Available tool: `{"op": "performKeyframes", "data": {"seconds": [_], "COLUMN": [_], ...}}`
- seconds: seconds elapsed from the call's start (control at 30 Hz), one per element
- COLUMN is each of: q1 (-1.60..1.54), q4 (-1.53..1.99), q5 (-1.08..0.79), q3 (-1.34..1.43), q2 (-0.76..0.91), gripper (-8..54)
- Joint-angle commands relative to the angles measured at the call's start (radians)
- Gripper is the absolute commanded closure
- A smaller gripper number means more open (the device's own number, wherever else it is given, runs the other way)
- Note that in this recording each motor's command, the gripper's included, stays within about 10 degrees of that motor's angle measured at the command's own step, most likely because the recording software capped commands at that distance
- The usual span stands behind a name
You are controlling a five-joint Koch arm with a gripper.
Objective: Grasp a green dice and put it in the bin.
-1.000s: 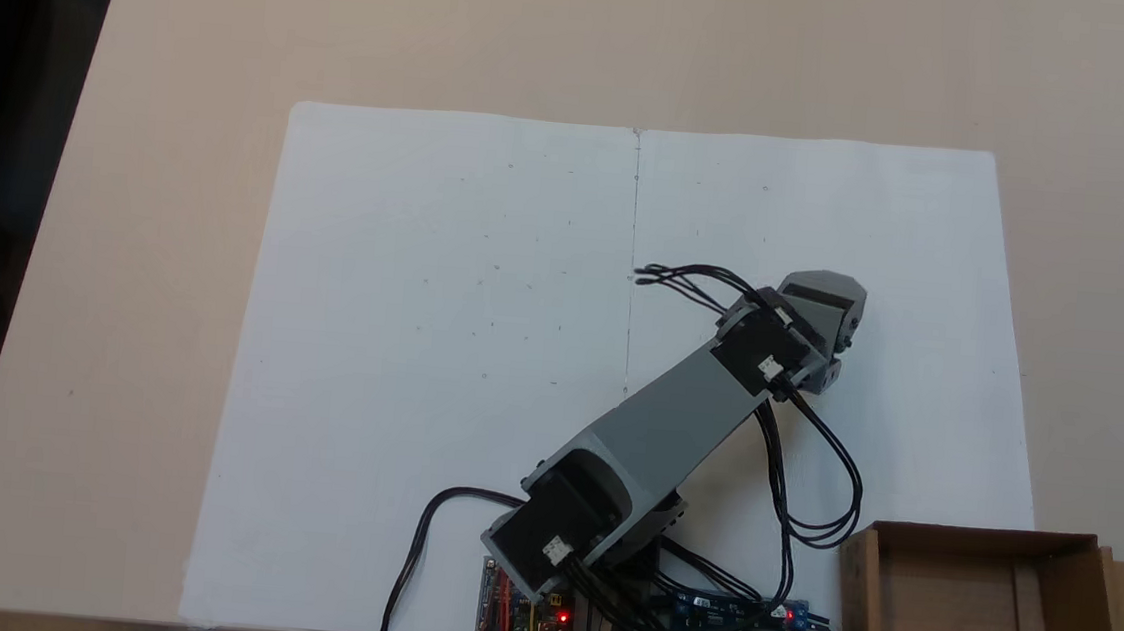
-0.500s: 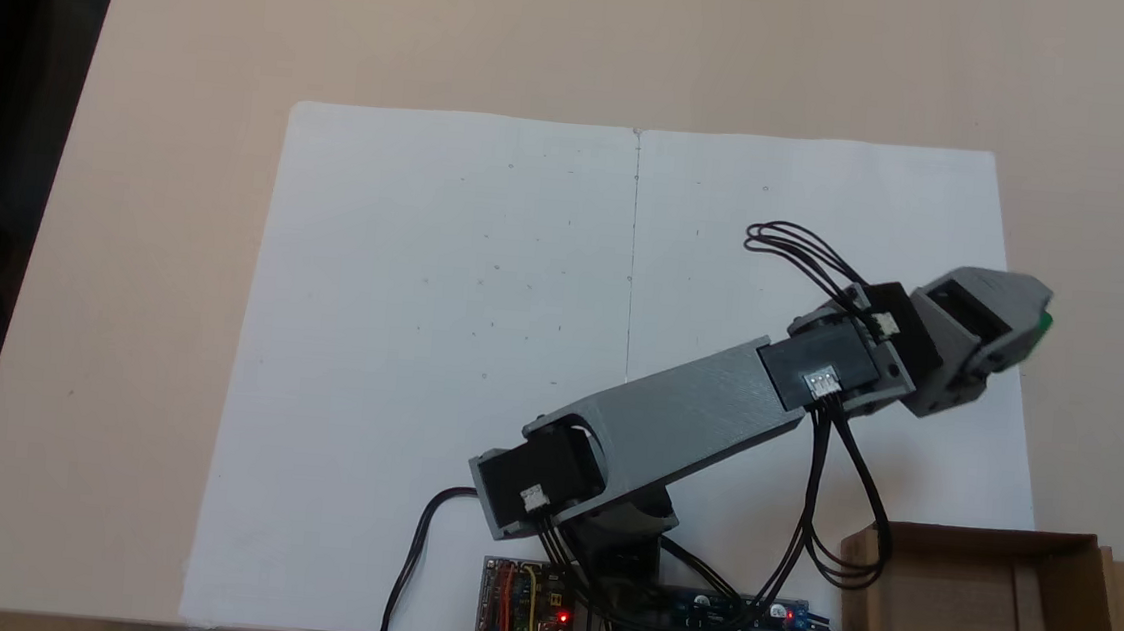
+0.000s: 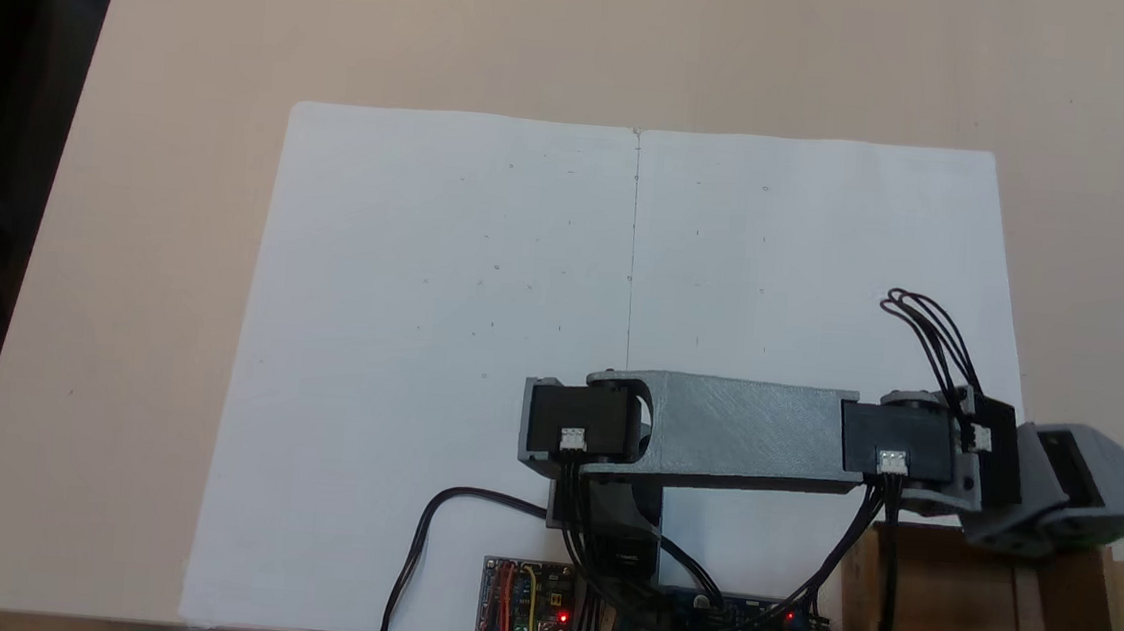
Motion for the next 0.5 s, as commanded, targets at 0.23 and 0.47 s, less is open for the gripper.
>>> {"op": "performKeyframes", "data": {"seconds": [0.23, 0.47], "q1": [0.164, 0.199], "q4": [0.163, 0.244], "q5": [0.048, -0.025], "q3": [-0.063, 0.0], "q2": [-0.146, -0.232], "gripper": [29.4, 29.4]}}
